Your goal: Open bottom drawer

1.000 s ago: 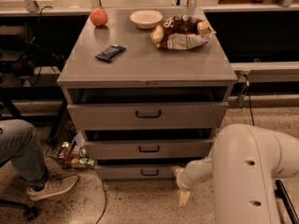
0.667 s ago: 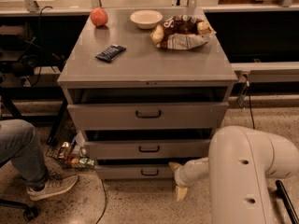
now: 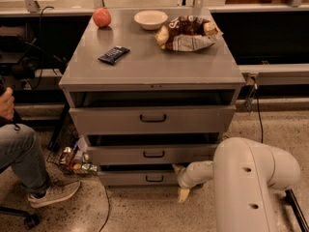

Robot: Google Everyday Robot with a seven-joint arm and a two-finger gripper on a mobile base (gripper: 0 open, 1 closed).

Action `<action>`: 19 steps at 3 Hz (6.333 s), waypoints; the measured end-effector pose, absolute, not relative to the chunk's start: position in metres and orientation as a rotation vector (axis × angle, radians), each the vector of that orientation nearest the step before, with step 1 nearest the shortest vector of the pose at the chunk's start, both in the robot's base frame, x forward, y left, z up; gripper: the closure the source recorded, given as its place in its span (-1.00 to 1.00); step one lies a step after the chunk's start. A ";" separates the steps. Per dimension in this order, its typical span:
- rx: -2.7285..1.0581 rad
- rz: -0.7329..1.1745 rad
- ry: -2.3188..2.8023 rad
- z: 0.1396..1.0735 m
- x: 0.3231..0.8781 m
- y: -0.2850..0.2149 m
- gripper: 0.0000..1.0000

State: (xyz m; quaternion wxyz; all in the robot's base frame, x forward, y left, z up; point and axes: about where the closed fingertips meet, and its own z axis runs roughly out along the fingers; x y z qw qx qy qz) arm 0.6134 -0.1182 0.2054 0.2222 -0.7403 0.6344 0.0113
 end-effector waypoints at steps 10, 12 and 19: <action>-2.095 0.123 1.822 0.154 0.615 -0.122 1.00; -2.064 0.133 1.852 0.153 0.599 -0.122 1.00; -2.060 0.154 1.866 0.152 0.580 -0.124 -1.00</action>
Offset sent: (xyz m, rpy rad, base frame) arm 0.0508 0.0129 -0.0586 -0.0133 0.0372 -0.0352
